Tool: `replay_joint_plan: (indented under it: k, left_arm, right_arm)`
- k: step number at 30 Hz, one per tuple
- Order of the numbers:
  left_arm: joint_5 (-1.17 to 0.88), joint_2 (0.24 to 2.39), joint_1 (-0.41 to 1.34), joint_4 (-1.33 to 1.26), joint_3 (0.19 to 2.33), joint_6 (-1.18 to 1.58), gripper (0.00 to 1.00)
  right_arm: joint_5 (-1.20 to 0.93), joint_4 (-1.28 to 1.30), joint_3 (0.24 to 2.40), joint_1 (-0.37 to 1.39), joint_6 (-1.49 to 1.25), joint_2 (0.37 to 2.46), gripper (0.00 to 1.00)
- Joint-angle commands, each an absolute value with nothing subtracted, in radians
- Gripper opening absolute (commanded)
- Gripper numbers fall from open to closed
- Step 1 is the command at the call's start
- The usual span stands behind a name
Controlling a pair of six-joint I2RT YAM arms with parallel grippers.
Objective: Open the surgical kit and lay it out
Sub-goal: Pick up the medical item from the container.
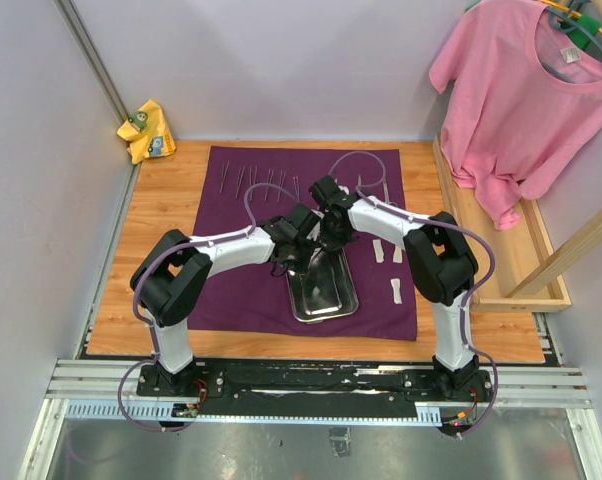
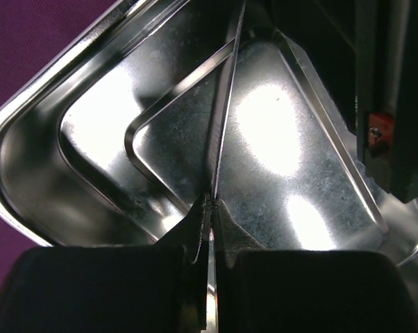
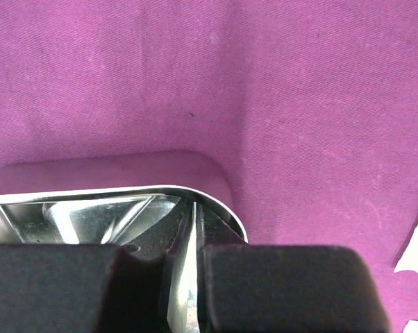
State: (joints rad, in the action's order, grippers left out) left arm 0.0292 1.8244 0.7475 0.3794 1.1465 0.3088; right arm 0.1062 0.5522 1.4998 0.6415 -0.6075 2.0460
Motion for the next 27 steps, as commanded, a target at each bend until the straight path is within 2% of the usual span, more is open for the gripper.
replay_joint_plan:
  k: [1,12,20,27]
  left_arm:
    - [0.041,1.821,0.749,0.402,1.155,0.309,0.00]
    - [0.062,1.768,0.749,0.406,1.164,0.329,0.00]
    - [0.064,1.726,0.749,0.407,1.171,0.353,0.00]
    - [0.047,1.672,0.741,0.399,1.156,0.384,0.00]
  right_arm:
    - [0.139,0.585,1.530,0.656,-0.605,2.041,0.06]
    - [0.157,0.618,1.512,0.645,-0.581,1.844,0.27]
    - [0.160,0.632,1.394,0.608,-0.559,1.655,0.34]
    - [0.153,0.631,1.295,0.602,-0.545,1.592,0.38]
